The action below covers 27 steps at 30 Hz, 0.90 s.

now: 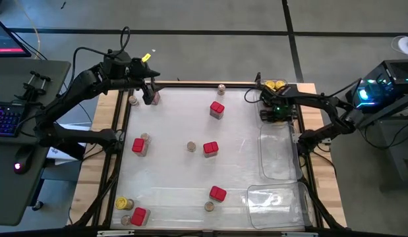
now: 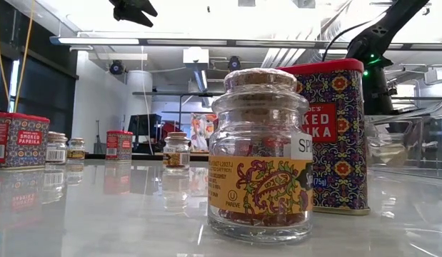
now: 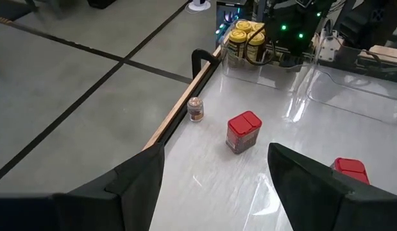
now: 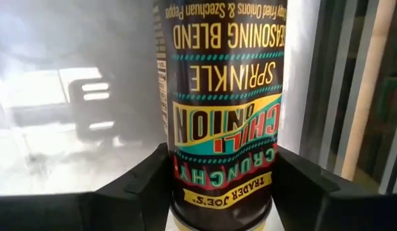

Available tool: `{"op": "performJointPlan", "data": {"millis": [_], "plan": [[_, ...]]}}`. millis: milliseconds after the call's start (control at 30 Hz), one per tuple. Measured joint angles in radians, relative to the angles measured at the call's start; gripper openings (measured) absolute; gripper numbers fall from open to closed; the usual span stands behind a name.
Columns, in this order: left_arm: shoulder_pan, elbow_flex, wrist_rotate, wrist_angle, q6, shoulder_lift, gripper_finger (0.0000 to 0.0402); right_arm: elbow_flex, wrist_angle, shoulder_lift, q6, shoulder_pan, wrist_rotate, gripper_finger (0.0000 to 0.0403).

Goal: Sort spices by type
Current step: Put the yellow seasoning bottle into the top transparent bin

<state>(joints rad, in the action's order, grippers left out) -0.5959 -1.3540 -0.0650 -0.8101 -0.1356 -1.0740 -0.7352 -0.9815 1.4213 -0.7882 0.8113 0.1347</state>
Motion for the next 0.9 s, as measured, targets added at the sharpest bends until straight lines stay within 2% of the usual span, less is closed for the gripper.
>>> {"op": "performJointPlan", "data": {"millis": [367,600,900], "plan": [[0.000,0.000,0.000,0.000,-0.018,0.000,0.0265,-0.159,-0.158,-0.061,0.068,-0.008,-0.001,0.0209],[0.000,0.000,0.000,-0.010,-0.007,0.000,0.0265,-0.267,-0.311,-0.081,0.163,-0.018,-0.113,0.0209],[0.000,0.000,0.000,-0.013,-0.009,0.000,0.0265,-0.390,-0.491,-0.081,0.228,-0.090,-0.135,0.0209]]}}
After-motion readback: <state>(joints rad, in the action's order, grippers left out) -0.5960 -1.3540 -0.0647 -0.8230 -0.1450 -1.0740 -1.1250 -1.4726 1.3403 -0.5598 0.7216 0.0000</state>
